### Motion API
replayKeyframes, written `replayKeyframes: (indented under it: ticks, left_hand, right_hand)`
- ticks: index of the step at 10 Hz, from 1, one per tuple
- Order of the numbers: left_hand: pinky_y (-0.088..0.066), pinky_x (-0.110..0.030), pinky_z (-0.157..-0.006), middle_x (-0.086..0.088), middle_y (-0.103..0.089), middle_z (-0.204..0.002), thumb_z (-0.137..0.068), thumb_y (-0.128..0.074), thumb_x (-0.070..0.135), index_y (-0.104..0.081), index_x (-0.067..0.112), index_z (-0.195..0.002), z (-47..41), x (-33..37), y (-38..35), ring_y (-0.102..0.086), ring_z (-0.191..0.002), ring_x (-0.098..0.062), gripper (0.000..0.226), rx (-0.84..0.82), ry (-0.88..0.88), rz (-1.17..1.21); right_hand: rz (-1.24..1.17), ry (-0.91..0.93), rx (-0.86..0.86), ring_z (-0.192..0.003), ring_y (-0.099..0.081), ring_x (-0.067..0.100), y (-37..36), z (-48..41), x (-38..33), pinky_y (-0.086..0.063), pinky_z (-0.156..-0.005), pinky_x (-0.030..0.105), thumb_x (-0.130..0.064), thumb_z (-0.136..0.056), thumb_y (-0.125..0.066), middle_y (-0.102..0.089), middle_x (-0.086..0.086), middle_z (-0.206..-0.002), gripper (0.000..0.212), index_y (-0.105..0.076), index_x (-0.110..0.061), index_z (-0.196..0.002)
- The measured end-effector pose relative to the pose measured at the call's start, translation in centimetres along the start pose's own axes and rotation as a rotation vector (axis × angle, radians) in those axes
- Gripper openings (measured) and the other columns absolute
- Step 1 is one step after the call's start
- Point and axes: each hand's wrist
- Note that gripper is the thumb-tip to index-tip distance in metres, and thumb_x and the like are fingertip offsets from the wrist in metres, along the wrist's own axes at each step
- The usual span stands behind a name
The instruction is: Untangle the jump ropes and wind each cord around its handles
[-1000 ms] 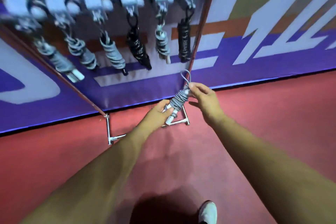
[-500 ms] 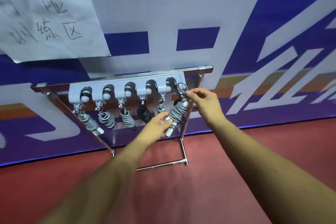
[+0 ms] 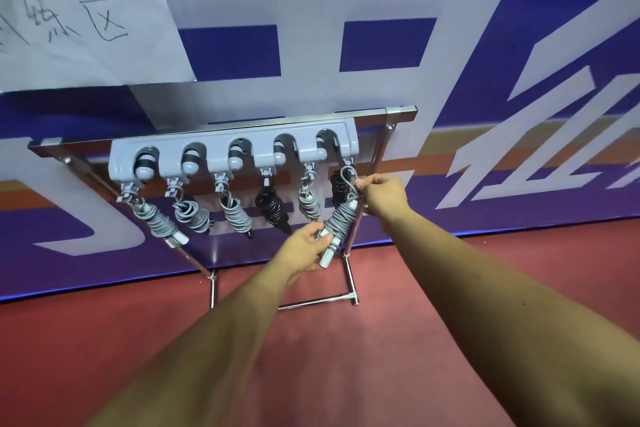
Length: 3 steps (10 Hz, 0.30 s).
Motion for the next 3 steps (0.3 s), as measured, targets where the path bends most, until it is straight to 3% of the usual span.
replayKeyframes:
  ticks: [1, 2, 3]
  left_hand:
    - [-0.053, -0.031, -0.072, -0.003, -0.063, -0.103, -0.098, -0.059, 0.018, -0.056, 0.019, -0.125, -0.6, -0.5, 0.1, -0.058, -0.080, -0.013, 0.027, 0.027, -0.004, -0.043]
    - [-0.049, -0.030, -0.089, 0.001, -0.062, -0.125, -0.089, -0.068, 0.035, -0.047, 0.027, -0.140, -0.7, -0.4, 1.2, -0.061, -0.105, -0.016, 0.056, 0.050, -0.059, -0.335]
    - [-0.047, -0.026, -0.072, -0.004, -0.056, -0.125, -0.095, -0.062, 0.029, -0.048, 0.018, -0.139, 0.1, 2.1, 2.0, -0.058, -0.097, -0.016, 0.047, 0.057, -0.007, -0.331]
  right_hand:
    - [0.114, 0.008, 0.041, -0.067, -0.056, 0.020, -0.2, -0.6, 1.3, -0.055, -0.073, 0.042, -0.020, -0.088, -0.067, -0.063, 0.009, -0.069, 0.021, -0.067, -0.003, -0.074]
    - [0.092, 0.008, -0.027, -0.058, -0.054, 0.018, -0.7, -0.4, 1.1, -0.052, -0.068, 0.039, -0.004, -0.088, -0.060, -0.060, 0.006, -0.062, 0.024, -0.063, -0.010, -0.065]
    - [0.233, 0.063, -0.061, -0.058, -0.054, 0.016, 0.0, 0.4, -0.4, -0.048, -0.063, 0.029, 0.003, -0.083, -0.055, -0.062, 0.004, -0.061, 0.024, -0.068, -0.010, -0.068]
Point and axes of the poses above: each hand's wrist, its own z-axis away from the middle knuckle, its own y-axis out of the back of the hand, x = y × z
